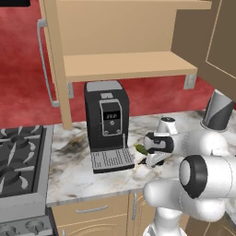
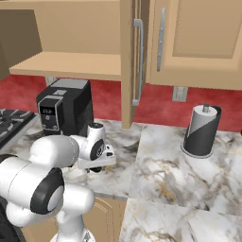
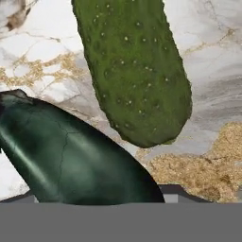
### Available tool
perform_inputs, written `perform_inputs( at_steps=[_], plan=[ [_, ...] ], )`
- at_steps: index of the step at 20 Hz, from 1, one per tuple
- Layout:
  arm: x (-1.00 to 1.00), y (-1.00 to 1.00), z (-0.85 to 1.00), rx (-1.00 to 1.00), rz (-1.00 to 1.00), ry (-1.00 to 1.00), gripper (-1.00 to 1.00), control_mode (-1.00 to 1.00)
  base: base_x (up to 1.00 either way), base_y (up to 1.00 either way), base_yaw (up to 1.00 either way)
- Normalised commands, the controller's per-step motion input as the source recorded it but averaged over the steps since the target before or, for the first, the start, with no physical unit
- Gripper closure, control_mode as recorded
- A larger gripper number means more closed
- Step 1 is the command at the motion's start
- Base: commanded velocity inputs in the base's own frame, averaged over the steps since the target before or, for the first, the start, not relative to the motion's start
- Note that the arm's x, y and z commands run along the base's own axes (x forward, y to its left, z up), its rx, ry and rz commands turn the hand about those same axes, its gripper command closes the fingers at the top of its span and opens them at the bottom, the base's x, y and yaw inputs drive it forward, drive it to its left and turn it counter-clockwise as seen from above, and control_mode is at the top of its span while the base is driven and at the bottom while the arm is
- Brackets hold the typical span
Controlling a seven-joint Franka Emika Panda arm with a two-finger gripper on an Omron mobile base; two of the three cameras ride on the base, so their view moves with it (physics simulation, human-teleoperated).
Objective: Pick the eggplant, cucumber from the counter and place them in the cabinet. Then close the cabinet.
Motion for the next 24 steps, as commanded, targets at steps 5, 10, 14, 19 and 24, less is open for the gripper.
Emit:
perform_inputs(
  at_steps=[5,10,14,19,24],
  plan=[
    [-0.85,0.00,0.56,-0.01,0.03,-0.29,1.00,-1.00,0.00,0.00,0.00],
    [-0.77,0.00,1.00,-0.03,0.00,-0.37,1.00,-1.00,0.00,0.00,0.00],
    [-0.57,0.00,1.00,-0.05,0.00,-0.43,1.00,-1.00,0.00,0.00,0.00],
    [-0.07,0.04,1.00,0.00,0.00,-0.43,1.00,-1.00,0.00,0.00,0.00],
    [-0.04,0.13,1.00,0.00,0.00,-0.39,1.00,-1.00,0.00,0.00,0.00]
  ],
)
